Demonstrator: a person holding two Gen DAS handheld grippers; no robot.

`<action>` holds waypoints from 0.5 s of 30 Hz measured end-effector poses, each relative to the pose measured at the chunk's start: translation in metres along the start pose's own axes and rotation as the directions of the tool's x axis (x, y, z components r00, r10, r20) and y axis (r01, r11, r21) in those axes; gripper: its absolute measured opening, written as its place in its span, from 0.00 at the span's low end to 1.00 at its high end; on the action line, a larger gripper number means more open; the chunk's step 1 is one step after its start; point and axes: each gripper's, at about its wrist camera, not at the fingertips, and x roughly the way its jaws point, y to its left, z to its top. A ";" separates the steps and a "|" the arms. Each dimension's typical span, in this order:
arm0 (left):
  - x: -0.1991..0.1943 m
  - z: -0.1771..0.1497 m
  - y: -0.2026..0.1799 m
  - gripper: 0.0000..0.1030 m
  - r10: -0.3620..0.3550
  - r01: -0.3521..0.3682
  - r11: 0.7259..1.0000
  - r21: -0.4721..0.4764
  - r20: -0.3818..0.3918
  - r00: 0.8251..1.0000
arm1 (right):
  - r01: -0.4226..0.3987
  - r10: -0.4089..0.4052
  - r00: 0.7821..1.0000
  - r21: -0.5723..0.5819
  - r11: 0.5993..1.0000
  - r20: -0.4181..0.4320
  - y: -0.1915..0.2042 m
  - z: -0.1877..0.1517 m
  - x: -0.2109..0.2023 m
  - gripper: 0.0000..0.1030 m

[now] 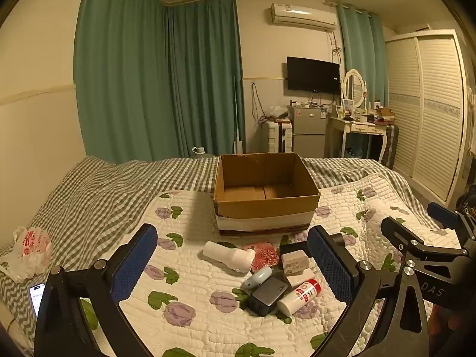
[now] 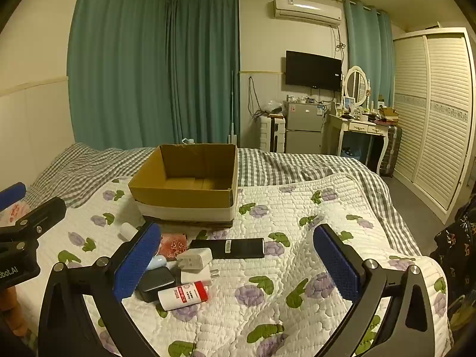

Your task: Organize rigid objects

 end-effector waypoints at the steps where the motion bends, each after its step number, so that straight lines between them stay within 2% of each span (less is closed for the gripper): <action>1: 0.000 0.000 0.000 1.00 -0.002 0.002 1.000 0.001 0.000 1.000 | 0.000 0.000 1.000 0.002 1.000 0.002 0.000 0.000 0.000 1.00; 15: 0.001 -0.002 -0.001 1.00 0.006 -0.006 1.000 0.008 0.008 1.000 | 0.000 0.000 1.000 -0.002 1.000 0.002 0.001 0.001 -0.001 1.00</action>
